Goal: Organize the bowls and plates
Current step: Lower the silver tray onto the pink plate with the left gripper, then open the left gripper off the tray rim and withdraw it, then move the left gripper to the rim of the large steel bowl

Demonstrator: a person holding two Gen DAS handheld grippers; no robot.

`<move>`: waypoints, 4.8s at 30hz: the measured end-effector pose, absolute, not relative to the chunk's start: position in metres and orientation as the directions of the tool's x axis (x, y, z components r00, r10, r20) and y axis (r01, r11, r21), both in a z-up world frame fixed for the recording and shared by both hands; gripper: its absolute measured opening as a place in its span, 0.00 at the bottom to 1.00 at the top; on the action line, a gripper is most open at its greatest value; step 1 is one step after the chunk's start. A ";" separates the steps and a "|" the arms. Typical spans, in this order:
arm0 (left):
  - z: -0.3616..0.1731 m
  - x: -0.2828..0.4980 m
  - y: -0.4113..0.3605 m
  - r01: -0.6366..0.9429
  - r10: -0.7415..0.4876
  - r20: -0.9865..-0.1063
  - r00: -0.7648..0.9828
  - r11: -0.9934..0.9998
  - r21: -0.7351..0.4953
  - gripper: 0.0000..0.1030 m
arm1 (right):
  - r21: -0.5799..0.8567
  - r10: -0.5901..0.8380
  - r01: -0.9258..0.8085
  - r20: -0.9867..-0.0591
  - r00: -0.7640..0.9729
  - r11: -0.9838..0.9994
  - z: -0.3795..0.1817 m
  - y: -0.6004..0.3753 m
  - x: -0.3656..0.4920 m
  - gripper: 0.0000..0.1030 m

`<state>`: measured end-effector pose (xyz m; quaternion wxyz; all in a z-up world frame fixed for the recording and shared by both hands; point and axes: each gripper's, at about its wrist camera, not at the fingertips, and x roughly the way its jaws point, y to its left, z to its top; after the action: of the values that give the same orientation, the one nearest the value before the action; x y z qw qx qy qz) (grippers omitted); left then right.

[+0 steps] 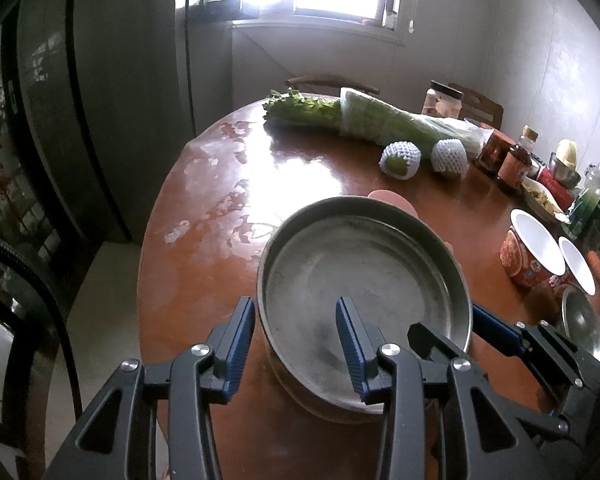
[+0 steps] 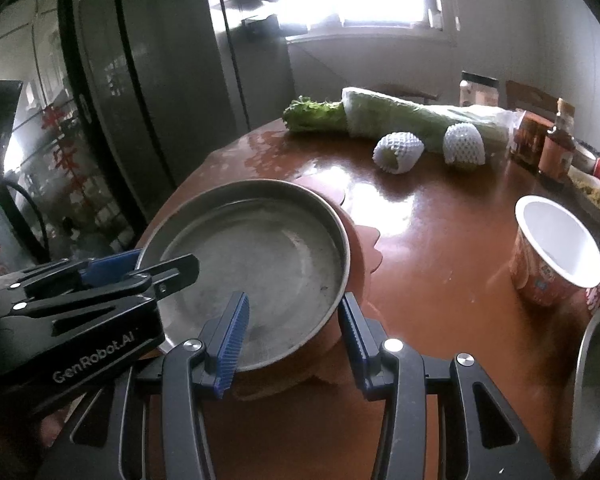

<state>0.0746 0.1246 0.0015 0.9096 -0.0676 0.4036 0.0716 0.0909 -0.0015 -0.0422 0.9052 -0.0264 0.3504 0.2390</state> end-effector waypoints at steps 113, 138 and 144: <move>0.082 0.031 -0.063 0.119 -0.117 -0.632 0.766 0.992 -0.039 0.58 | 0.098 0.142 -0.112 -0.409 0.901 0.989 0.055 -0.240 -0.004 0.67; 0.002 0.090 -0.118 0.182 -0.179 -0.761 0.623 0.980 -0.082 0.58 | 0.124 0.127 -0.061 -0.631 0.765 0.990 -0.034 -0.292 0.046 0.67; -0.011 0.098 -0.124 0.193 -0.201 -0.782 0.590 0.976 -0.104 0.58 | 0.149 0.131 -0.044 -0.643 0.755 0.988 -0.044 -0.300 0.053 0.67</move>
<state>0.0977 -0.1239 -0.0111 0.8916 -0.0041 0.4391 -0.1104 0.0525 -0.3003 -0.0445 0.9347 0.0622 0.3468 0.0468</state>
